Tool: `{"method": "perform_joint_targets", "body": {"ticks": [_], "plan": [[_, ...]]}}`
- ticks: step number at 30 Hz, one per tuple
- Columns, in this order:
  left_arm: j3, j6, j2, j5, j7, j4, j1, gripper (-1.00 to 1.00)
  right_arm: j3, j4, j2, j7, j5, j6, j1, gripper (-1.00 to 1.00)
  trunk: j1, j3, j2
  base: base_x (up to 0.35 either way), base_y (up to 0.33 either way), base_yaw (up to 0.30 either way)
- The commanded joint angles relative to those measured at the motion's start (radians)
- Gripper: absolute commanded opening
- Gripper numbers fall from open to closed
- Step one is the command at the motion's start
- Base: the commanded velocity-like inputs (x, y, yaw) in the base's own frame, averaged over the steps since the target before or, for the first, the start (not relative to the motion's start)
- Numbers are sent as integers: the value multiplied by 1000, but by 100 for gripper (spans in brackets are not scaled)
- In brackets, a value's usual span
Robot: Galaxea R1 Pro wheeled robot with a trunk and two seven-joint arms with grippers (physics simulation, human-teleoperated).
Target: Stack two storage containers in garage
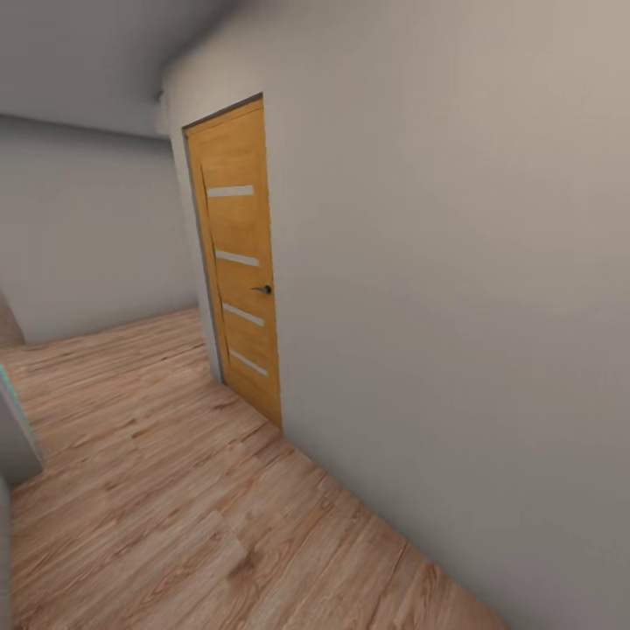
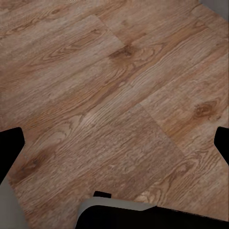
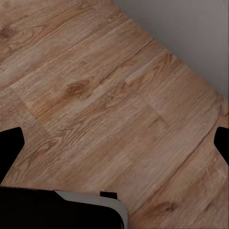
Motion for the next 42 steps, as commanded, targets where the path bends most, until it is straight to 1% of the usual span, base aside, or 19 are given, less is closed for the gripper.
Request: {"method": "perform_joint_targets", "body": {"ticks": [1, 42], "plan": [[-9, -3, 0, 3, 6, 2, 0, 100, 7, -2, 0, -10, 6, 1, 1, 100, 1, 0, 0, 325, 0, 293], [-9, -3, -1, 3, 6, 2, 0, 100, 7, -2, 0, -10, 6, 1, 1, 100, 1, 0, 0, 325, 0, 293]]}}
